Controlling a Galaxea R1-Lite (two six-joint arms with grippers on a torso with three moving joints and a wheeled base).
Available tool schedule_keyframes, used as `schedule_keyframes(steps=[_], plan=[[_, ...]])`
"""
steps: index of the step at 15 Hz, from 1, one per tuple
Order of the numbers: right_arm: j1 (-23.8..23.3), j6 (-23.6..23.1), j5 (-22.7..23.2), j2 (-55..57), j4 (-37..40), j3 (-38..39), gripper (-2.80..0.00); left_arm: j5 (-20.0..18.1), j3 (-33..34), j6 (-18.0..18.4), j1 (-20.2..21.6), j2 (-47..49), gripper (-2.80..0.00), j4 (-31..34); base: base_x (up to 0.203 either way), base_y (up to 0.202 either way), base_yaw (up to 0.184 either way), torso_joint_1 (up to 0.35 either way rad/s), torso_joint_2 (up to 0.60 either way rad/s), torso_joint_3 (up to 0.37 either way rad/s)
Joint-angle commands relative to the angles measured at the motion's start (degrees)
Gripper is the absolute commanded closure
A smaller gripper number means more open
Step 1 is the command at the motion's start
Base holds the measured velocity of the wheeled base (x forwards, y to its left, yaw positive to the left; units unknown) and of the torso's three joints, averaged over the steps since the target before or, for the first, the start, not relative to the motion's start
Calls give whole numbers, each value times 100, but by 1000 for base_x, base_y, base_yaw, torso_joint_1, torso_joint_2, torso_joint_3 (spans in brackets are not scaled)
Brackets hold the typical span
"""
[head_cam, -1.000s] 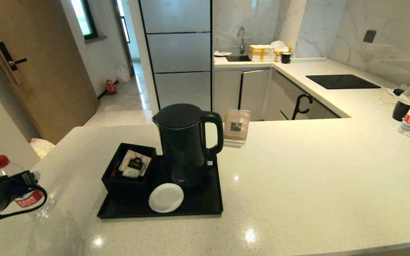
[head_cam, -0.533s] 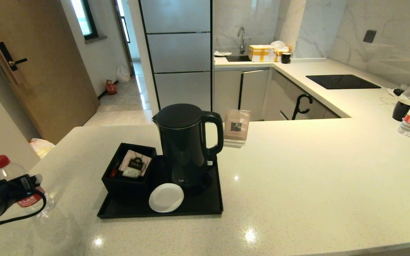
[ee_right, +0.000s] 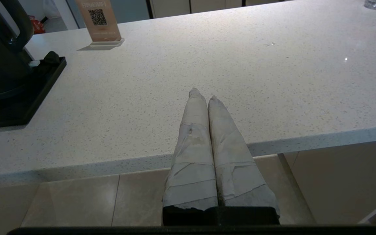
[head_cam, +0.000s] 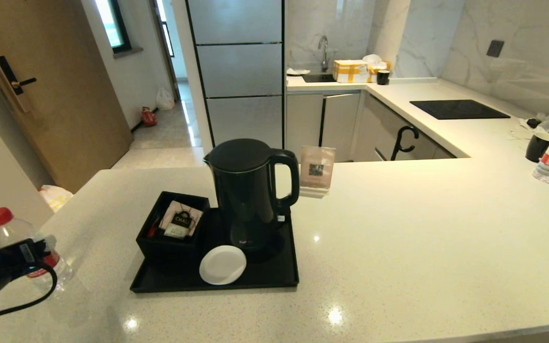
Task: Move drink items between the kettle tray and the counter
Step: Place it on the left, then pick up the kettle
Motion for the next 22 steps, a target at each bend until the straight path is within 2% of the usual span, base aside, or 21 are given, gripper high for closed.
schedule_keyframes(steps=[1, 2, 3, 6, 7, 9, 10, 12, 14, 16, 19, 22], plan=[[-2, 2, 0, 2, -3, 0, 0, 5, 131, -3, -17, -811, -280, 248, 0, 0, 0, 0, 0, 0], [-2, 2, 0, 2, -3, 0, 0, 1, 126, 2, -73, -1205, 0, 637, 0, 0, 0, 0, 0, 0], [-2, 2, 0, 2, -3, 0, 0, -7, 105, 7, -135, -1716, 0, 1067, 0, 0, 0, 0, 0, 0], [-2, 2, 0, 2, -3, 0, 0, -152, -326, 29, -672, -3427, 0, 3191, 0, 0, 0, 0, 0, 0], [-2, -3, 0, 2, 3, 0, 0, -330, -629, 26, -878, -4019, 0, 4132, 0, 0, 0, 0, 0, 0], [7, 2, 0, 2, -3, 0, 0, -952, -1585, 10, -1171, -5085, 0, 6292, 0, 0, 0, 0, 0, 0], [7, 2, 0, 2, -3, 0, 0, -1293, -1950, 1, -1315, -5376, 0, 7021, 0, 0, 0, 0, 0, 0], [-2, -7, 0, 2, -3, 0, 0, -1602, -2143, -5, -1415, -5531, 0, 7408, 0, 0, 0, 0, 0, 0], [-2, 2, 0, 2, -3, 0, 0, -1840, -2559, 46, -1425, -6181, 0, 8327, 0, 0, 0, 0, 0, 0], [-2, -7, 0, 2, -3, 0, 0, -2007, -3149, 107, -1584, -6762, 0, 9552, 0, 0, 0, 0, 0, 0], [-2, -7, 0, 2, -3, 0, 0, -2087, -3083, 167, -1689, -7170, 0, 9964, 0, 0, 0, 0, 0, 0], [-2, 2, 0, 2, -3, 0, 0, -1788, -2775, -35, -1742, -7355, 0, 10421, 0, 0, 0, 0, 0, 0]])
